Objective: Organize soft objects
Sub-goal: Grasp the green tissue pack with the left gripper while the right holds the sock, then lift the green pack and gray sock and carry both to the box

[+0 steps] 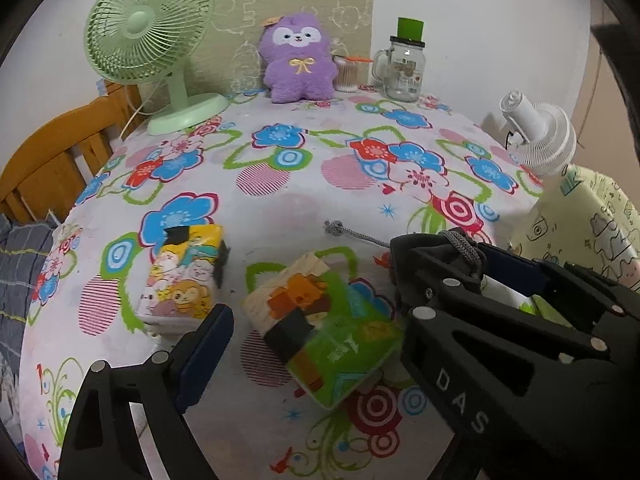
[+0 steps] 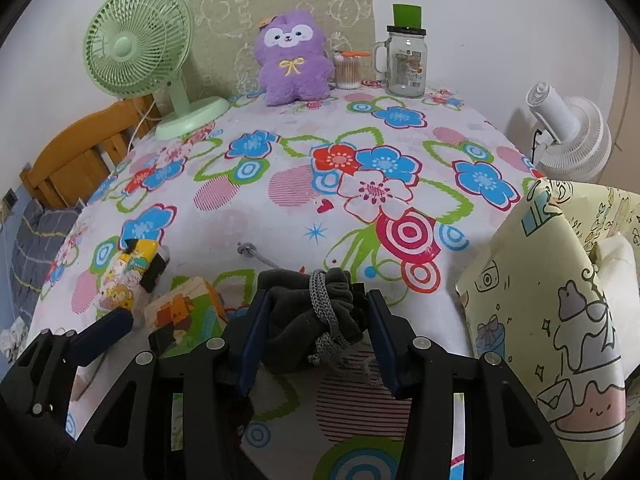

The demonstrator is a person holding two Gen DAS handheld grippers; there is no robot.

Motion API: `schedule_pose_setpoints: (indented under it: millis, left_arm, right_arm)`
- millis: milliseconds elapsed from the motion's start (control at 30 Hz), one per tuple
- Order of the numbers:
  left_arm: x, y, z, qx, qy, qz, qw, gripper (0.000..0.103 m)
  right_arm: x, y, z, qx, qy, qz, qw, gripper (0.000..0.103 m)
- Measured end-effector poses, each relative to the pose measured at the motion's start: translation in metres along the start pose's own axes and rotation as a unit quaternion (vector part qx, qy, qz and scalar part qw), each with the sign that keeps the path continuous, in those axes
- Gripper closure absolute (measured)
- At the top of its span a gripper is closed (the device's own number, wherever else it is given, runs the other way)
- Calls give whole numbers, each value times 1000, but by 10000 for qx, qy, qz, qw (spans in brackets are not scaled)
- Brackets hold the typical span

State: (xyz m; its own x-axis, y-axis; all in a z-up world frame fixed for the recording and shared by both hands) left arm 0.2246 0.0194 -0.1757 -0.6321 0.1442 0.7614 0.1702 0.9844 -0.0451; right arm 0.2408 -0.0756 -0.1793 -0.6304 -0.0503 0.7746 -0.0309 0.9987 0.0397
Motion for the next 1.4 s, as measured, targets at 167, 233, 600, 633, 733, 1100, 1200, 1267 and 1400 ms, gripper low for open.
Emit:
schedule_pose_setpoints:
  millis: [167,233,600,633,733,1100,1200,1267,1400]
  left_arm:
    - [-8,0,1,139,98,164,9997,11]
    - [-12,1,0,180,132,185,9996,11]
    - [-13,3,0,190,100,191,9996,47]
    - [-11,2,0,180,104,212,9996,48]
    - [-6,1,1,153,76,218,9996,50]
    - [24,-3,3,143,-200,159,9996,51]
    - [35,-4,4,139,-291,145,9994,51]
    - [42,-5,5,137,-355,134,9992,51]
    - [57,-5,5,153,-493,130,9986,51]
  right_arm:
    - [-4,-4,1,-1,41,16,10000,52]
    - [-4,-4,1,9,45,18,10000,52]
    - [-6,-4,1,50,39,14,10000,52]
    - [-6,-5,1,43,45,1,10000,52]
    - [-2,-3,3,39,59,-21,10000,52]
    - [29,3,7,91,-172,-95,9998,52]
    - [40,5,8,111,-262,-120,9995,52]
    - [48,6,8,126,-324,-136,9993,53]
    - [62,8,8,90,-448,-167,9988,53]
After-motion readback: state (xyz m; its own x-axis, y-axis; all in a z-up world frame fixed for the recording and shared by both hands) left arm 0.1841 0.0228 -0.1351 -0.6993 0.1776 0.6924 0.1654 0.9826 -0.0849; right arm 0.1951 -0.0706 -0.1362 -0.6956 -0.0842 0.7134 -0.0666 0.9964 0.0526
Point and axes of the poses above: each gripper's, at about its wrist camera, not at the fingertips, and x roughly against the way its jaws point, y to its left, z to its underside, the point moved 4 cm from there along -x, roughly the way its jaws point, and after that the axes turned 2 degrees about z, right-handed, at the moved point
